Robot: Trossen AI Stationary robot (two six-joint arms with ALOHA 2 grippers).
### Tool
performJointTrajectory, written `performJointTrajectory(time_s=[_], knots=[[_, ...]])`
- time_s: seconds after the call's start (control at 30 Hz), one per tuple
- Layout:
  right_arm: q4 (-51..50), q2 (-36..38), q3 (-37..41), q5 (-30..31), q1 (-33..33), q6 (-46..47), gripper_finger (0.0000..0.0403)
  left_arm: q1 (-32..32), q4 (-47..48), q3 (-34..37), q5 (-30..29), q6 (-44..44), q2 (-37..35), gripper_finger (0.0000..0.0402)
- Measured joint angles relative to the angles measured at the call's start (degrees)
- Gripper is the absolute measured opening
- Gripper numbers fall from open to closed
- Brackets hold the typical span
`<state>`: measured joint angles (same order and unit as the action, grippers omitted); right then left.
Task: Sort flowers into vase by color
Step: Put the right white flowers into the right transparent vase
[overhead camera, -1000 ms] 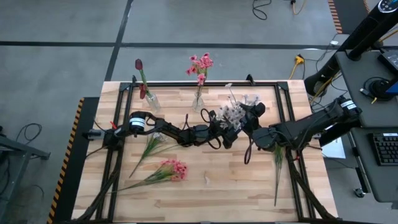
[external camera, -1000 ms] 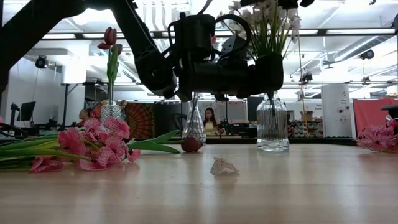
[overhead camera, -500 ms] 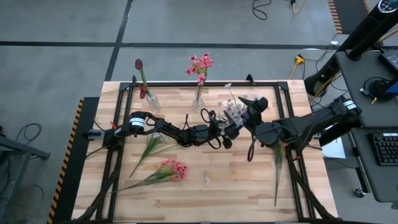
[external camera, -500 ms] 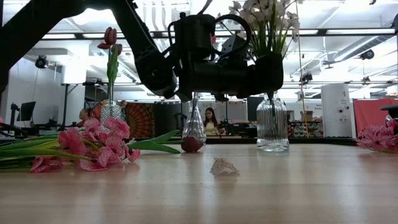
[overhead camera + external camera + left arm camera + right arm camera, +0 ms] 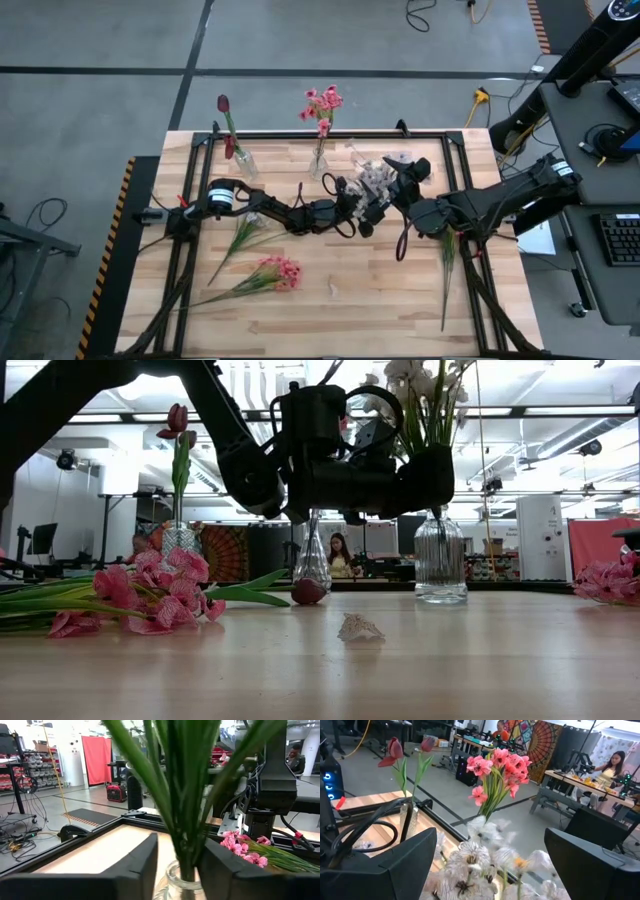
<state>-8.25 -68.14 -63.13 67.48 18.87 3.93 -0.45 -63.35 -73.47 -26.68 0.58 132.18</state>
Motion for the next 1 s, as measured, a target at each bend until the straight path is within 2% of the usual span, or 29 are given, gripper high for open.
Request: performJointTrajectory(time_s=[0.13, 0.27, 0.7, 0.93, 1.0], knots=[[0.00, 0.00, 0.02, 0.02, 0.00, 0.96, 0.0364, -0.13, 0.03, 0.00, 0.05, -0.02, 0.00, 0.0163], [0.00, 0.10, 0.02, 0.04, 0.00, 2.02, 0.0364, -0.13, 0.30, 0.00, 0.07, -0.01, 0.00, 0.0192], [0.00, 0.20, 0.02, 2.27, 0.00, 0.79, 0.0364, -0.68, 1.94, 0.00, 0.04, 0.74, -0.02, 0.0242], [0.10, 0.11, 0.59, 7.50, -0.13, -2.49, 0.0364, -0.68, 2.41, 0.00, 0.04, 0.74, -0.08, 0.0260], [0.32, 0.15, 0.59, 5.66, -0.13, -3.67, 0.0364, -0.68, 2.45, 0.01, 0.04, 0.74, -0.09, 0.0261]])
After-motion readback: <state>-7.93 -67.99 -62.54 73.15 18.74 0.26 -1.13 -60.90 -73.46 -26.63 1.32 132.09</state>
